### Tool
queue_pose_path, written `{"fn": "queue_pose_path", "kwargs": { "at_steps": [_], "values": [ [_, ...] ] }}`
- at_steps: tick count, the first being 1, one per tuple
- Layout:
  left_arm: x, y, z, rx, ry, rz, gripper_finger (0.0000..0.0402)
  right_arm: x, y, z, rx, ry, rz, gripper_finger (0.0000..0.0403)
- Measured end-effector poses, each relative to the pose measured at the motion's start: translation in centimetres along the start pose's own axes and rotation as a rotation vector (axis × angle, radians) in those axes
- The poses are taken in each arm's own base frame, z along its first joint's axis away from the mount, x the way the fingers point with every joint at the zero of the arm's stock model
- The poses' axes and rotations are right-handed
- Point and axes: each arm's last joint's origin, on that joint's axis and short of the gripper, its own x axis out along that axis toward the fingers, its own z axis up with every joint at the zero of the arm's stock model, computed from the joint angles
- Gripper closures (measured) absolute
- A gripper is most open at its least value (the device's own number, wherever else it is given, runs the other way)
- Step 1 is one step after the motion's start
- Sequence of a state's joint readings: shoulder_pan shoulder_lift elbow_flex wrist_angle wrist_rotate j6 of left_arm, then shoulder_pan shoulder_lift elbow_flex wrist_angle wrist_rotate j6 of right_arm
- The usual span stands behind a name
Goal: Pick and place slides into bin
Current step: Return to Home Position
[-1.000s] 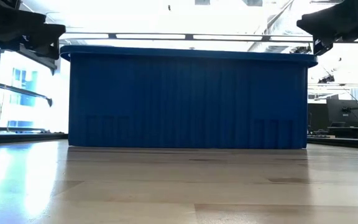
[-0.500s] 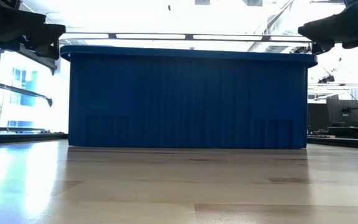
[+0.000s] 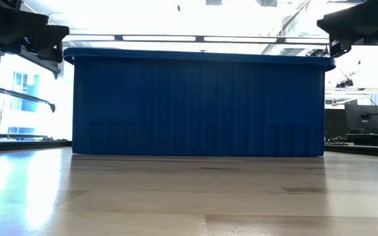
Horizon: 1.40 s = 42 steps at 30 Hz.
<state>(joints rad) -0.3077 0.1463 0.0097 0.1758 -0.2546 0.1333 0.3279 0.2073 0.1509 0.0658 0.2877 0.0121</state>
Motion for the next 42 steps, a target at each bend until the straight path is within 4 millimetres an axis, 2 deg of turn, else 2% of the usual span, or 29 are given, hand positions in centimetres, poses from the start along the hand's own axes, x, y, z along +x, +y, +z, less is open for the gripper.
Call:
{"fn": "queue_pose_path", "kwargs": {
  "at_steps": [3,7,10,15,24,30,34,38,42],
  "values": [
    [0.0,0.0,0.0,0.000,0.000,0.000,0.0240,0.0,0.2,-0.1,0.024,-0.015,0.074,0.0339],
    [0.0,0.0,0.0,0.000,0.000,0.000,0.0240,0.2,0.4,-2.8,0.051,-0.076,0.121,0.0340],
    [0.0,0.0,0.0,0.001,0.002,0.000,0.0240,0.1,0.4,-2.5,0.034,-0.051,0.123,0.0339],
    [0.0,0.0,-0.1,0.005,0.017,-0.001,0.0240,-0.2,0.3,-0.5,0.024,-0.139,0.124,0.0340],
    [0.0,0.0,-0.2,0.006,0.021,-0.001,0.0240,0.0,0.3,-2.6,0.082,-0.096,0.123,0.0341],
    [0.0,0.0,-0.2,0.005,0.021,-0.001,0.0240,0.0,0.3,-2.5,0.036,-0.102,0.121,0.0339],
    [0.0,0.0,-0.2,0.005,0.020,-0.002,0.0240,0.0,0.3,-3.2,0.000,-0.034,0.119,0.0341],
    [0.0,0.0,-0.2,0.005,0.020,-0.002,0.0240,0.0,0.3,-3.4,0.067,-0.009,0.121,0.0339],
    [0.0,0.0,-0.2,0.005,0.020,-0.002,0.0240,0.0,0.3,-3.5,0.053,-0.003,0.121,0.0339]
  ]
}}
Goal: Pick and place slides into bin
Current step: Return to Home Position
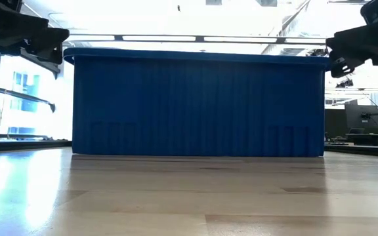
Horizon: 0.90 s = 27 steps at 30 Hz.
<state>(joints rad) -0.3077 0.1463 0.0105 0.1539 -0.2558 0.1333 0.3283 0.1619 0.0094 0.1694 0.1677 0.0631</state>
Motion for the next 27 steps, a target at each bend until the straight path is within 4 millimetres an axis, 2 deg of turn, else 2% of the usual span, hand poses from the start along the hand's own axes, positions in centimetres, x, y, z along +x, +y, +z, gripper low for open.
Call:
{"fn": "queue_pose_path", "kwargs": {
  "at_steps": [27],
  "values": [
    [0.00,0.00,0.00,0.000,0.000,-0.001,0.0240,0.00,-0.01,-0.13,0.014,0.011,-0.001,0.0340]
  ]
}}
